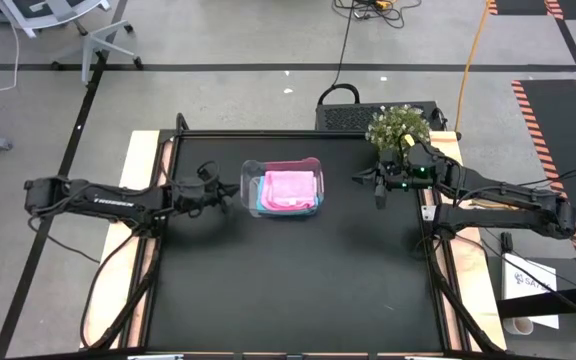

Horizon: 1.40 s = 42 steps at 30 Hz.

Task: Fold microfiber towels
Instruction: Return to Home Position

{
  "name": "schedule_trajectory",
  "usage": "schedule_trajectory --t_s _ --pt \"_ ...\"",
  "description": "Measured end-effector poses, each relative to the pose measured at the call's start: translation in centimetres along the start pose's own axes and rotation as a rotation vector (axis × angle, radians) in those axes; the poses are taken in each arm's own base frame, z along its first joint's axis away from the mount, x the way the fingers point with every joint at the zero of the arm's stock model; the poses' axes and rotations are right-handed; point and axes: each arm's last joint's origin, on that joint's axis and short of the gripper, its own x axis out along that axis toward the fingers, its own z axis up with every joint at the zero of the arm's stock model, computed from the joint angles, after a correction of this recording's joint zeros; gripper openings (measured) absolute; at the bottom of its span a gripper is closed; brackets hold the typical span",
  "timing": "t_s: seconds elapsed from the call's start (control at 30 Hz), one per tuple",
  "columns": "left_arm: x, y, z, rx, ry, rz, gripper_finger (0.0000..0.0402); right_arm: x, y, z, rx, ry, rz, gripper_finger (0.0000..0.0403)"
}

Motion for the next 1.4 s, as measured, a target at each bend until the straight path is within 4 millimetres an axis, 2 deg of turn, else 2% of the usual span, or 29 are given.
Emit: schedule_trajectory --t_s 0.2,0.4,0.5,0.57,0.73,0.9,1.0,1.27,1.4 --pt "-0.7 -0.4 0.7 -0.010 -0.013 -0.100 0.0035 0.0 0.1 0.0 -0.035 0.012 0.040 0.0000" --pt "-3.0 -1.1 2.0 -0.002 -0.095 -0.234 0.0027 -1.3 0.3 -0.7 -0.056 0.057 0.069 0.0000" --pt "-4.4 -1.0 2.2 0.002 -0.082 -0.250 0.0006 -1.8 0.0 -2.2 -0.028 0.049 0.085 0.0000" --pt "-5.5 -1.1 2.6 -0.006 -0.066 -0.262 0.0006 -1.8 -0.1 -3.4 -0.021 0.005 0.113 0.0000" --pt "-8.1 -1.9 4.4 0.006 -0.040 -0.251 0.0003 -0.6 -0.7 -7.1 0.000 -0.150 0.119 0.0000" --pt "-9.3 -2.4 5.4 0.094 -0.013 -0.198 0.0002 0.6 -1.4 -10.2 -0.067 -0.287 0.119 0.0000" --pt "-9.6 -2.4 5.1 0.116 0.017 -0.194 0.0003 0.7 -1.8 -11.4 -0.100 -0.288 0.117 0.0000" --pt "-10.2 -2.0 4.4 0.099 0.082 -0.192 0.0002 -0.4 -1.6 -10.9 -0.135 -0.387 0.142 0.0000" --pt "-10.2 -1.9 3.7 0.119 0.037 -0.216 0.0001 -0.8 -1.5 -10.7 -0.111 -0.407 0.155 0.0000"
